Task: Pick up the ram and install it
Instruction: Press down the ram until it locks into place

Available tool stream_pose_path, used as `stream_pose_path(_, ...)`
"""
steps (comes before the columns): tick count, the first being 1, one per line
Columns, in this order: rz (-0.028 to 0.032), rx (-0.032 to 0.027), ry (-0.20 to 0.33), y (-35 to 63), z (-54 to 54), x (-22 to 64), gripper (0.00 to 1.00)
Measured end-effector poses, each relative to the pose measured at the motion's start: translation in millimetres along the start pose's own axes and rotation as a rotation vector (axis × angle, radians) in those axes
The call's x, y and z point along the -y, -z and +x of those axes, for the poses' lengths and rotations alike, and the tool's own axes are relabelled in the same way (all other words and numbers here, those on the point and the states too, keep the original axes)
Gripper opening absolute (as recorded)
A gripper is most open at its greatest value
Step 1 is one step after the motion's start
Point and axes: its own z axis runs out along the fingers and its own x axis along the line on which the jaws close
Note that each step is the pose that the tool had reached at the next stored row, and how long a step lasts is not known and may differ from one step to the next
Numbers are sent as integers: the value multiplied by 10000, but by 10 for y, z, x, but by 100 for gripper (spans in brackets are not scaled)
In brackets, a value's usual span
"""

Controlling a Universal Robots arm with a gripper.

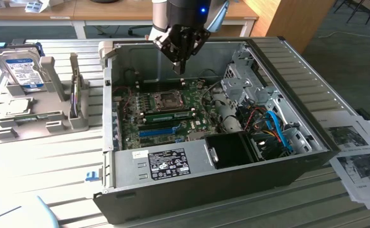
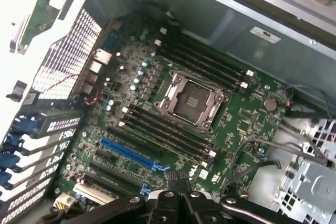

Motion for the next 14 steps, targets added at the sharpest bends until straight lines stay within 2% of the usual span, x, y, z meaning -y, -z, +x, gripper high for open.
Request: stream_pose_path(14,20,100,-1692,0,0,0,9)
